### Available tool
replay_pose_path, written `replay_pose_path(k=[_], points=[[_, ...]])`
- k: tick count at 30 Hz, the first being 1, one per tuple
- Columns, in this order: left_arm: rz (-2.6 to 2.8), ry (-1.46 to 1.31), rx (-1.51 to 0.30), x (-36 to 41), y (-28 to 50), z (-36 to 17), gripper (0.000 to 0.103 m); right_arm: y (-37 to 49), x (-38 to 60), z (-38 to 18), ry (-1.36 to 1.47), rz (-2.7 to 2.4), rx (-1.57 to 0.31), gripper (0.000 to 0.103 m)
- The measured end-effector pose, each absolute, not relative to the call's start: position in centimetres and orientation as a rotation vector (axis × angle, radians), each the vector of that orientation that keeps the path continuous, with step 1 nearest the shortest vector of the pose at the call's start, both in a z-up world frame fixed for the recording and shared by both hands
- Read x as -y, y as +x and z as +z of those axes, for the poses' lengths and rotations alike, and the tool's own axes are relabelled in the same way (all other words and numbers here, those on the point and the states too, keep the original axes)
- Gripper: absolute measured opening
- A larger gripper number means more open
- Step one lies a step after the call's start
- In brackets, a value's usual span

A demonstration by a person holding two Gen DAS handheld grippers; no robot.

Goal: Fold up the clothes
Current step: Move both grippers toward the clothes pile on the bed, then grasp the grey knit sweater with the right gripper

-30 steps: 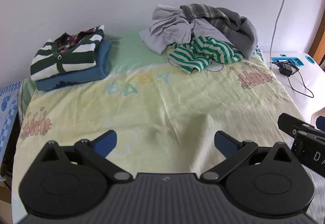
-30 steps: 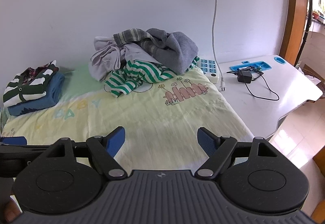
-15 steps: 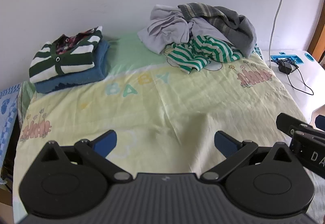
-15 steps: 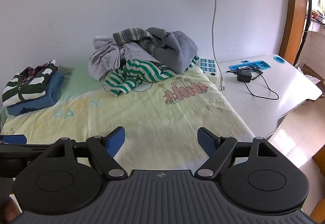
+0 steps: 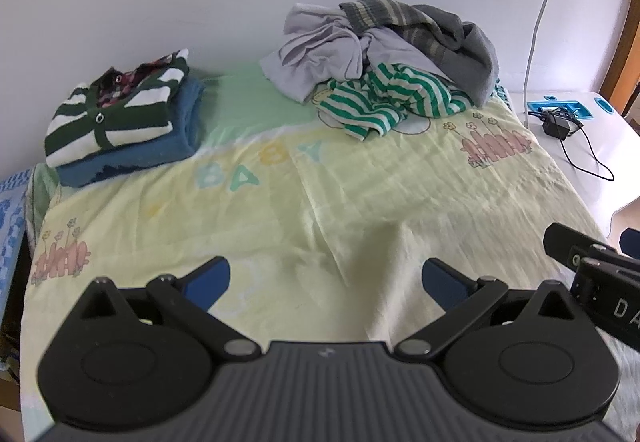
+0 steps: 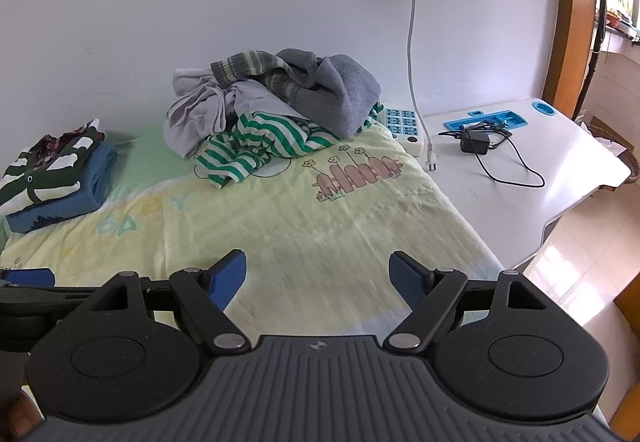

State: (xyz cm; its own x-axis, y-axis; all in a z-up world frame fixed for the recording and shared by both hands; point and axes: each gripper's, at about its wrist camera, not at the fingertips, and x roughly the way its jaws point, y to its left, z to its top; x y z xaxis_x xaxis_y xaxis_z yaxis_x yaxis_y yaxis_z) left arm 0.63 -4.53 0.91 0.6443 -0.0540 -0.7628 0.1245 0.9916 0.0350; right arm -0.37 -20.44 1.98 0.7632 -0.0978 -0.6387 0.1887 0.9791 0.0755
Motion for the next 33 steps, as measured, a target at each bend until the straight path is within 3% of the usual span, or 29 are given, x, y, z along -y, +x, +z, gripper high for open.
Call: replay_pose_path(k=[15,33], points=[[-0.216,0.099,-0.924,4.4,3.7,1.1,0.102,1.9,21.6,2.3,0.153,-0.125,-0.716,0.081],[-0.106,0.251,-0.890,10.5,23.4,2.7,0.102,23.6,27.2,4.0,0.049,-0.037,-0.683,0.081]])
